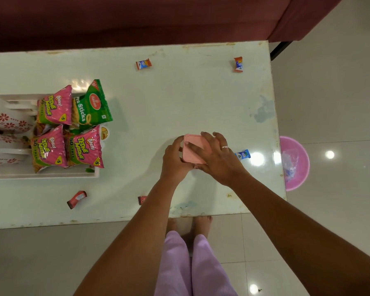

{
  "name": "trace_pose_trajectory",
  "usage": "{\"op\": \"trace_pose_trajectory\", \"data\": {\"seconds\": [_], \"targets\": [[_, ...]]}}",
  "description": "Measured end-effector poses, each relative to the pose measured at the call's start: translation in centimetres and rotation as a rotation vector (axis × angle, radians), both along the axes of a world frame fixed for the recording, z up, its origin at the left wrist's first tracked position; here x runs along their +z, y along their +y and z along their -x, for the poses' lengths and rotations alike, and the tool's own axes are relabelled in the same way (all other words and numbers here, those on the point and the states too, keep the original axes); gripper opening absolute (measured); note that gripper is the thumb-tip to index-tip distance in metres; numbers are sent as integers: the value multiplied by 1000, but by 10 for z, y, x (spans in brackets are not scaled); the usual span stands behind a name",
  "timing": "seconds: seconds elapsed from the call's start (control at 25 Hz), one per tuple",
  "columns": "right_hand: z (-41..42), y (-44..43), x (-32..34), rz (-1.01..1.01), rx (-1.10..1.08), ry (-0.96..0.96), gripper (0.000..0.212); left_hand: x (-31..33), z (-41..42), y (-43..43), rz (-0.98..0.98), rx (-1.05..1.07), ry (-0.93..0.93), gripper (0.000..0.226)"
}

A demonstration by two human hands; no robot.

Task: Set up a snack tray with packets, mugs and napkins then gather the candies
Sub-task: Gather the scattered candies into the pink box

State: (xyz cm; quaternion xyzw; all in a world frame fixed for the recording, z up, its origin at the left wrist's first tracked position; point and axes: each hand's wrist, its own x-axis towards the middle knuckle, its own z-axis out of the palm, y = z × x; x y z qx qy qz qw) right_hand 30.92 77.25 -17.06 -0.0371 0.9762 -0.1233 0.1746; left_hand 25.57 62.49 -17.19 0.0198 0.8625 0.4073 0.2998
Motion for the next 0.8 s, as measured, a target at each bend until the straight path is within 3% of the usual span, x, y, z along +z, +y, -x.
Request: {"op": "trace_pose_trajectory", "data": {"seconds": [0.12, 0.28, 0.4, 0.52, 0.64, 0.8], "targets": [[2, 2, -1, 8, -13, 39, 70, 0, -2, 0, -82, 91, -56, 81], [4, 10, -4, -17, -37, 83, 71, 10, -7, 9, -268, 318, -239, 51], [4, 24, 0, -49, -206, 56, 68, 20, -11, 19, -352, 484, -292, 41], [6, 33, 9, -102, -301, -5, 71, 31, -12, 18, -373, 591, -272, 34], [18, 11, 31, -132, -270, 71, 78, 55, -10, 3, -408, 697, -212, 30], [52, -62, 57, 123, -304, 113, 62, 82, 14, -58, -400, 830, 57, 29]]}}
